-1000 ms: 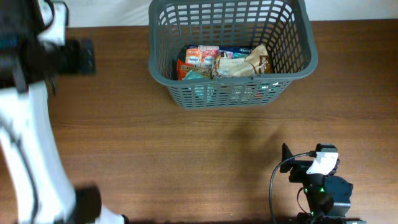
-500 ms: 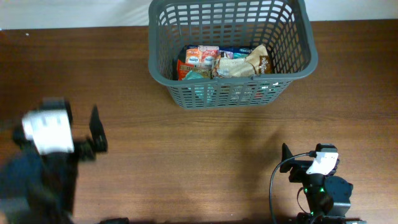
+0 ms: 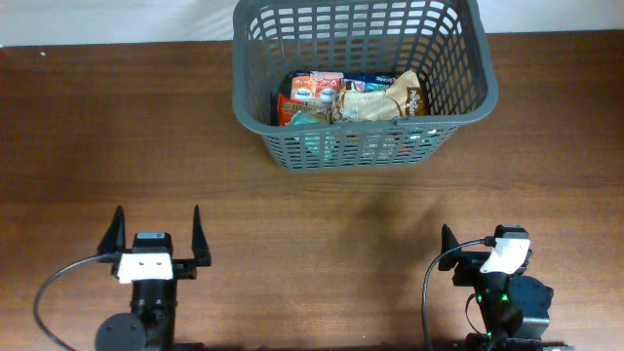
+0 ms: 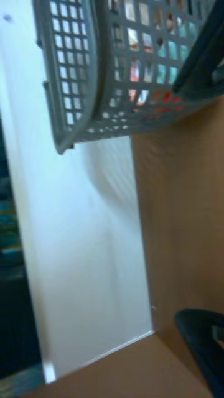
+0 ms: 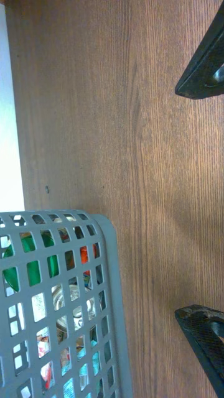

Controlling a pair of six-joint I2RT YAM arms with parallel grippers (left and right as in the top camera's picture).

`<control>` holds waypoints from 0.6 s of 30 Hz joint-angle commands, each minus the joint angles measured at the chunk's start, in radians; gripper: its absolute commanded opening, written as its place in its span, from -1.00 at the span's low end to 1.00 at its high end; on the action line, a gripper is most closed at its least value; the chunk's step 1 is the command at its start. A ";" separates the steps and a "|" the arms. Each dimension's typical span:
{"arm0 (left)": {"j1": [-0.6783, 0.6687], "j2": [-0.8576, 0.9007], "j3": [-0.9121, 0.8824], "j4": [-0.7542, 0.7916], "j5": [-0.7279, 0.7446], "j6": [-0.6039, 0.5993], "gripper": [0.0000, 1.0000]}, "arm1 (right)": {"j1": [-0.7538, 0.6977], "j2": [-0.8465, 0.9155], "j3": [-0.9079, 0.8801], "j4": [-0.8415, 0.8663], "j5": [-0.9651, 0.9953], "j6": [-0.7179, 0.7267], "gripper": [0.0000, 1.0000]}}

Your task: Pack container

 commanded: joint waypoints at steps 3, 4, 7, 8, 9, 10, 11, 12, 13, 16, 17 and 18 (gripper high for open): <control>-0.011 -0.058 -0.119 0.024 0.011 -0.006 0.98 | 0.005 -0.011 -0.006 -0.001 -0.005 -0.008 0.97; -0.011 -0.062 -0.131 0.028 0.010 -0.005 0.98 | 0.005 -0.011 -0.006 -0.001 -0.005 -0.008 0.98; -0.011 -0.081 -0.178 0.042 0.010 -0.005 0.98 | 0.005 -0.011 -0.006 -0.001 -0.005 -0.008 0.98; -0.011 -0.091 -0.195 0.044 0.010 -0.006 0.98 | 0.005 -0.011 -0.006 -0.001 -0.005 -0.008 0.98; -0.011 -0.100 -0.210 0.043 0.011 -0.006 0.98 | 0.005 -0.011 -0.006 -0.001 -0.005 -0.008 0.98; -0.011 -0.108 -0.227 0.044 0.011 -0.006 0.98 | 0.005 -0.011 -0.006 -0.001 -0.005 -0.008 0.98; -0.011 -0.113 -0.244 0.045 0.010 -0.006 0.98 | 0.005 -0.011 -0.006 -0.001 -0.005 -0.008 0.98; -0.011 -0.113 -0.261 0.050 0.011 -0.006 0.98 | 0.005 -0.011 -0.006 -0.001 -0.005 -0.008 0.97; -0.011 -0.113 -0.282 0.053 0.011 -0.005 0.98 | 0.005 -0.011 -0.006 -0.001 -0.005 -0.008 0.98; -0.011 -0.113 -0.335 0.052 0.011 -0.006 0.98 | 0.005 -0.011 -0.006 -0.001 -0.005 -0.008 0.98; -0.012 -0.113 -0.345 0.072 0.010 -0.005 0.98 | 0.005 -0.011 -0.006 -0.001 -0.005 -0.008 0.98; -0.013 -0.113 -0.352 0.096 0.010 -0.006 0.98 | 0.005 -0.011 -0.006 -0.001 -0.005 -0.008 0.98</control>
